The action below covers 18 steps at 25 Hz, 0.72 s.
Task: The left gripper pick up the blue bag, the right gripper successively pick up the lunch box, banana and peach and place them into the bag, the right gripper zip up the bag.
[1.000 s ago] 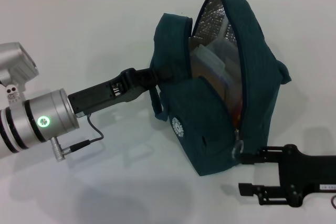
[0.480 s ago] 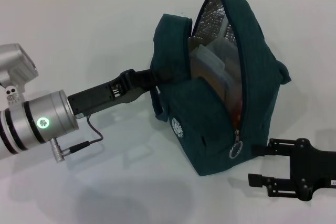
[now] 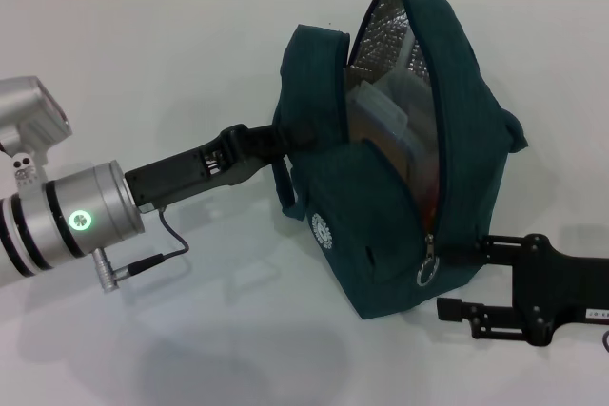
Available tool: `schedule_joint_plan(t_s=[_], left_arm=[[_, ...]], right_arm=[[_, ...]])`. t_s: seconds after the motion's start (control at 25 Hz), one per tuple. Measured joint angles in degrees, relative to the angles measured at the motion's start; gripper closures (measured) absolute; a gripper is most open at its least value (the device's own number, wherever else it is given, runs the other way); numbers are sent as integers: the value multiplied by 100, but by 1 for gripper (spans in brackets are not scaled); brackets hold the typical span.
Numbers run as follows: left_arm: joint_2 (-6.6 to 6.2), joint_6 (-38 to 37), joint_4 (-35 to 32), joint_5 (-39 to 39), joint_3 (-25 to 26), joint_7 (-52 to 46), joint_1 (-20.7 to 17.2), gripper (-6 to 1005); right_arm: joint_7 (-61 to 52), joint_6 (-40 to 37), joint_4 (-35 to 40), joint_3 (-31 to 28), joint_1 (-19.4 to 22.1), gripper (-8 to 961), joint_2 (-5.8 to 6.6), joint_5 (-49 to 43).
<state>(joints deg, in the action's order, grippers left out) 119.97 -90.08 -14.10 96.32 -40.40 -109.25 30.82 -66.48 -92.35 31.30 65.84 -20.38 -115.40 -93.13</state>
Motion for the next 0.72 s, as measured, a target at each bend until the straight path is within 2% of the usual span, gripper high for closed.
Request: schedule_joint_plan(t_s=[0.36,0.72], left_arm=[[0,0,-10,0,3,0,12,963],[0,0,-18,1,9,0,12,963]], right_arm=[[3,180,-192,64,-213,294,-28,43],[26,368,-360,704,-368,295,-47,359]])
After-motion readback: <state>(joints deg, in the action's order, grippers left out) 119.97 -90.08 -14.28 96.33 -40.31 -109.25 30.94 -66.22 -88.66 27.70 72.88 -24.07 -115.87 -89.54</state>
